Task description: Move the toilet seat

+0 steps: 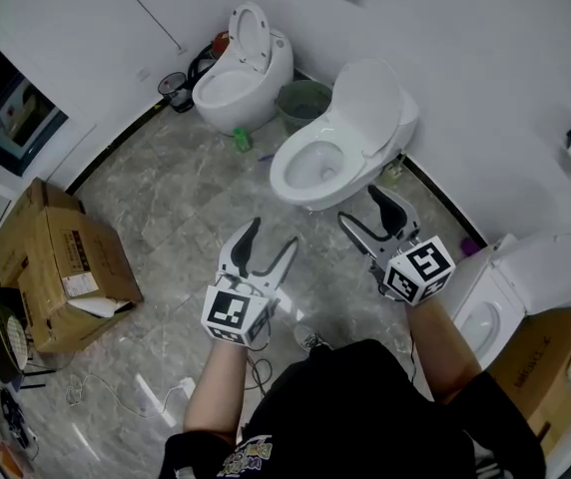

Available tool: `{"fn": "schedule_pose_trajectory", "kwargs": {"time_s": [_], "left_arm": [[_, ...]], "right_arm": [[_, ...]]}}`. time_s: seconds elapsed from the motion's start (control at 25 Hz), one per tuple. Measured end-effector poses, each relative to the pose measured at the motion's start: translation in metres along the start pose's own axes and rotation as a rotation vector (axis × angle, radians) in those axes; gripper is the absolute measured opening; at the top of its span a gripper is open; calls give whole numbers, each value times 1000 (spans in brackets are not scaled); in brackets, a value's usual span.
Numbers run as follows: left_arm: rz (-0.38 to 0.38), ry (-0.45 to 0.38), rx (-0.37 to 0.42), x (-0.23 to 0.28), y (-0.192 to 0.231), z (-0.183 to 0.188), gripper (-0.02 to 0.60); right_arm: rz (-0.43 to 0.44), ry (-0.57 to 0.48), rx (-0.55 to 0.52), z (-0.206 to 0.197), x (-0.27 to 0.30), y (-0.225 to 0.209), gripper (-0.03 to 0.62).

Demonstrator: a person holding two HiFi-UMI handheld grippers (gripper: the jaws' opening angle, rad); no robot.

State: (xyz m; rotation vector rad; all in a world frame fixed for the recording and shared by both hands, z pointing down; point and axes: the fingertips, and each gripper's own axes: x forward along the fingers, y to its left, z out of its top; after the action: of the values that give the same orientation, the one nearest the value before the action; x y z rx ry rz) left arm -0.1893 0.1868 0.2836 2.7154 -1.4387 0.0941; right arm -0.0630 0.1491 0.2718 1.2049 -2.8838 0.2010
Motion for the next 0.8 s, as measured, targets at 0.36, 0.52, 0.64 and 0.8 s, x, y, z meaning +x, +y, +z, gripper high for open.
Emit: {"fn": "schedule_pose_trajectory", "kwargs": {"time_s": [0.36, 0.52, 0.64, 0.8], "left_arm": [[65, 38, -37, -5, 34, -8, 275], [142, 39, -30, 0, 50, -11, 275], [206, 49, -48, 17, 56, -11, 275], [274, 46, -42, 50, 59, -12, 275]], "right_arm": [[62, 6, 15, -3, 44, -2, 356], [125, 9, 27, -5, 64, -12, 360], [177, 10, 38, -6, 78, -31, 364], [241, 16, 47, -2, 93, -68, 364]]}}
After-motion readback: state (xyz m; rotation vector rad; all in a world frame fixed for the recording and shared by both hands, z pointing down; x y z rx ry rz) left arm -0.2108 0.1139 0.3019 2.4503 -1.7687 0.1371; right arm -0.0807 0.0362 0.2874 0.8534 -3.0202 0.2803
